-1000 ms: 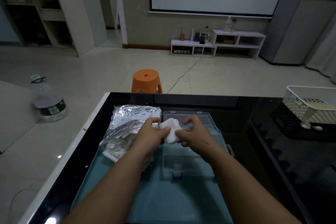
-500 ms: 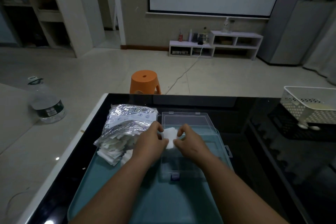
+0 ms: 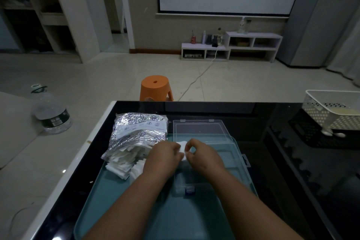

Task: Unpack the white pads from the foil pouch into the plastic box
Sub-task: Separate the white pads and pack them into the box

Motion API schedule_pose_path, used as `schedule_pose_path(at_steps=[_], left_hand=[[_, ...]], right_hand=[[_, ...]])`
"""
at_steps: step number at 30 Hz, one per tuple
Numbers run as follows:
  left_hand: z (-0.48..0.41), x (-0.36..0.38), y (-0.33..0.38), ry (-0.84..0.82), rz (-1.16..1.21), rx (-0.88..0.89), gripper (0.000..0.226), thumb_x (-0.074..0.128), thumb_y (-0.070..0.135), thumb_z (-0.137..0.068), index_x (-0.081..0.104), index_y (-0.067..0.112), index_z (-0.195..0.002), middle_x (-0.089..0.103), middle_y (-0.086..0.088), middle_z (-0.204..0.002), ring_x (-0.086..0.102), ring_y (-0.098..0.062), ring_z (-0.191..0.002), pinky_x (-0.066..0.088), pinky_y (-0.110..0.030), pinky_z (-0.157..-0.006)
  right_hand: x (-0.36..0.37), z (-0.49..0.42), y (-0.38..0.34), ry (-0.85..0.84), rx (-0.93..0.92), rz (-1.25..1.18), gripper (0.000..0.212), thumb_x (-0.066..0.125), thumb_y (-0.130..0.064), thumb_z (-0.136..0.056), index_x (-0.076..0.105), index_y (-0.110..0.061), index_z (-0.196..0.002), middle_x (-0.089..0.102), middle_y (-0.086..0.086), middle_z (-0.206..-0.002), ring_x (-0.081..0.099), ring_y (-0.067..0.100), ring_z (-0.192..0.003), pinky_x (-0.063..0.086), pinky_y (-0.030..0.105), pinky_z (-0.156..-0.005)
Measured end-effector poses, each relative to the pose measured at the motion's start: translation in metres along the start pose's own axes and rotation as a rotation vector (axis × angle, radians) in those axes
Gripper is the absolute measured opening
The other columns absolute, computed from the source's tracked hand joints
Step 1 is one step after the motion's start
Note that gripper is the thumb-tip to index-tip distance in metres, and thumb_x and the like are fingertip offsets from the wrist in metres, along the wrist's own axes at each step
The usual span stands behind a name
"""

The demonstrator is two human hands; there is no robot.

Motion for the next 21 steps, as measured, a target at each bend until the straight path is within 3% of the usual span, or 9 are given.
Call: schedule_pose_path(at_steps=[4,7,17,21], left_hand=[[-0.0005,0.0029,-0.0007,-0.063,-0.062,-0.034,0.027,0.058,0.033,-0.09,0.071,0.022,-0.111,0.057,-0.005,-0.115,0.059,-0.022,-0.104,0.043,-0.028,-0.079],[-0.0005,0.0032,-0.003,-0.088,-0.039,-0.064,0.03,0.056,0.028,-0.091,0.069,0.024,-0.118,0.061,-0.006,-0.125,0.06,-0.022,-0.11,0.045,-0.028,-0.089],[-0.0007,0.0088,-0.0066,-0.103,0.027,-0.137,0.032,0.055,0.027,-0.09,0.068,0.026,-0.118,0.067,0.0,-0.124,0.061,-0.018,-0.113,0.045,-0.028,-0.095],[-0.0024,0.0095,-0.0077,-0.188,0.031,-0.143,0.03,0.052,0.027,-0.091,0.064,0.027,-0.118,0.065,-0.002,-0.123,0.059,-0.021,-0.11,0.044,-0.027,-0.09]], right_hand=[[0.0012,0.0009,0.0011,0.024,-0.005,0.043,0.018,0.051,-0.036,-0.097,0.056,-0.036,-0.114,0.066,-0.001,-0.107,0.058,0.017,-0.084,0.043,0.029,-0.066],[0.0015,0.0014,0.0006,0.03,-0.013,0.055,0.027,0.053,-0.037,-0.095,0.066,-0.035,-0.119,0.066,-0.005,-0.124,0.062,0.019,-0.106,0.049,0.03,-0.082],[0.0015,0.0014,-0.0012,-0.025,0.002,0.116,0.032,0.048,-0.025,-0.096,0.067,-0.027,-0.121,0.068,0.001,-0.122,0.062,0.022,-0.109,0.05,0.033,-0.092],[-0.0004,-0.0001,0.0013,-0.019,0.016,0.097,0.032,0.049,-0.024,-0.095,0.066,-0.027,-0.122,0.067,0.003,-0.123,0.061,0.024,-0.111,0.049,0.033,-0.093]])
Point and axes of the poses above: each hand's wrist, its own z-axis away from the middle knuckle, its own x-axis out of the palm, y = z × x, the point moved 3 cm from there along -z, towards the middle knuckle
